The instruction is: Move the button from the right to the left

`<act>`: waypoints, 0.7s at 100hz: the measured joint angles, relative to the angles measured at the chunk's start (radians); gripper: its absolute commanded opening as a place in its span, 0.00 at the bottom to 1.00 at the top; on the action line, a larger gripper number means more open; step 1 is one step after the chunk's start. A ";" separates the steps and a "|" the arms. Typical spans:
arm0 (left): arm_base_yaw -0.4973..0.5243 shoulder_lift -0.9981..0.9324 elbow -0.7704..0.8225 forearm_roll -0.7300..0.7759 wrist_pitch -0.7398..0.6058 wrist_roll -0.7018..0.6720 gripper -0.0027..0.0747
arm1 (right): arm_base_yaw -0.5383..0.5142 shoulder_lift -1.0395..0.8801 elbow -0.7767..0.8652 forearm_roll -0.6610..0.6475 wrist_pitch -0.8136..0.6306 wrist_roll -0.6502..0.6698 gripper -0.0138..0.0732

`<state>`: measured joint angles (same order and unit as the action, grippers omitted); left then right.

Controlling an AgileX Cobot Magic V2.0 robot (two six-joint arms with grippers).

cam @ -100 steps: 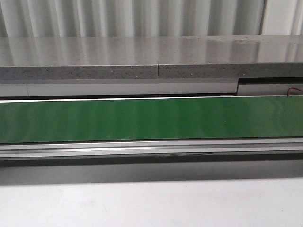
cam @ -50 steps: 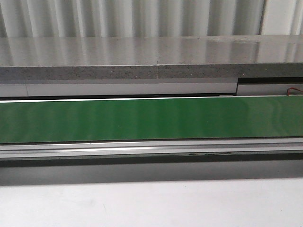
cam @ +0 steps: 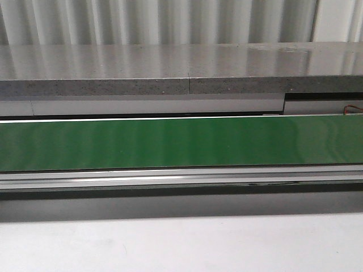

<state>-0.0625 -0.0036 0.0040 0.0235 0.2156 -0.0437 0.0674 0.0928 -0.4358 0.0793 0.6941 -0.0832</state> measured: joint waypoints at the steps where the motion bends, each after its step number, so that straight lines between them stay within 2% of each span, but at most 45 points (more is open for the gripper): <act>1: 0.000 0.000 0.000 0.000 0.000 0.000 0.01 | 0.000 0.000 0.000 0.000 0.000 0.000 0.08; 61: 0.000 0.000 0.000 0.001 0.000 0.000 0.01 | 0.000 0.000 0.000 -0.002 0.000 0.000 0.08; 70: 0.000 0.000 0.000 0.001 0.000 0.000 0.01 | 0.000 0.000 0.012 -0.008 -0.038 0.000 0.08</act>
<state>-0.0625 -0.0036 0.0040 0.0241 0.2156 -0.0437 0.0674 0.0928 -0.4237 0.0715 0.6557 -0.0832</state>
